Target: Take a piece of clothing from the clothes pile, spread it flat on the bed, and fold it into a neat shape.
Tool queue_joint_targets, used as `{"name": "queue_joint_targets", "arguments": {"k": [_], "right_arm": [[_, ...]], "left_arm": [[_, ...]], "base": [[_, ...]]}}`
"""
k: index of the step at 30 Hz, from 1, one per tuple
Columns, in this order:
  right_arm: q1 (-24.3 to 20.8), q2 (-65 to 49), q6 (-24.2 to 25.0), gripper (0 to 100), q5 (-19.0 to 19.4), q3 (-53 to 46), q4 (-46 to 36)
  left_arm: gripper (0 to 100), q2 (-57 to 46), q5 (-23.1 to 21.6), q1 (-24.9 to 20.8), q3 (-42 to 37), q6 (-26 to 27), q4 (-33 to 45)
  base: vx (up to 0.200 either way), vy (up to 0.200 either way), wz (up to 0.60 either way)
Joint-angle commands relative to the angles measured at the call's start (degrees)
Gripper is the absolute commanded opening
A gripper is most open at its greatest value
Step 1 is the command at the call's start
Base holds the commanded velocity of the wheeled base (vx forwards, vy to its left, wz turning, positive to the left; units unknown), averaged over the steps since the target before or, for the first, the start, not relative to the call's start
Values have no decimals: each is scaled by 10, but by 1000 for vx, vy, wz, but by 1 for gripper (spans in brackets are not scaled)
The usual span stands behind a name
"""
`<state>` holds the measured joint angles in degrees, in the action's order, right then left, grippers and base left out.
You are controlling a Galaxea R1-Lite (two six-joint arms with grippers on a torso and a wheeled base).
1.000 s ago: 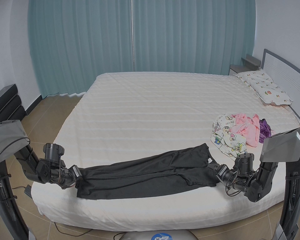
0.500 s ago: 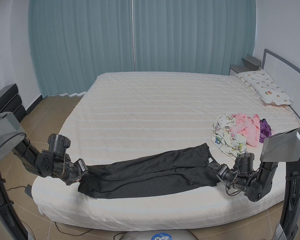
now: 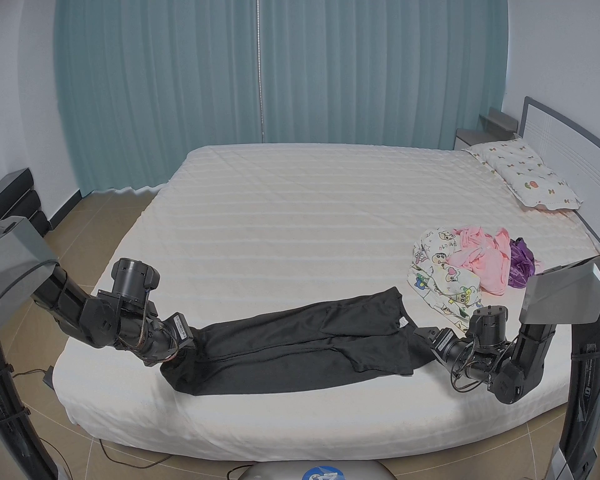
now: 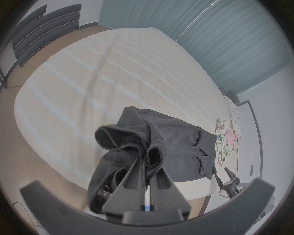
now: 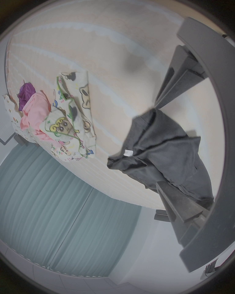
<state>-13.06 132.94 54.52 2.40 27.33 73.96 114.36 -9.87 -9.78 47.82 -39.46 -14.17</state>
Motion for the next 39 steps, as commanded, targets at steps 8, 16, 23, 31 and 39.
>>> {"name": "queue_joint_targets", "arguments": {"k": [8, 16, 23, 31, 39], "right_arm": [[-2, 2, 1, 100, 0, 0, 0], [-2, 2, 0, 100, -1, -1, 0], [-2, 2, 0, 100, -1, 0, 0], [-2, 3, 0, 100, -1, 0, 0], [-3, 3, 0, 100, -1, 1, 0]], "left_arm": [[0, 3, 2, -31, 29, -19, 3], [0, 20, 26, -31, 32, -24, 3], [0, 23, 34, -31, 32, -24, 3], [0, 32, 35, -27, 68, -29, 3], [0, 55, 45, -31, 134, -71, 14]], "base": [[0, -150, 0], [-25, 0, 0], [-143, 0, 0], [0, 0, 0], [0, 0, 0]]}}
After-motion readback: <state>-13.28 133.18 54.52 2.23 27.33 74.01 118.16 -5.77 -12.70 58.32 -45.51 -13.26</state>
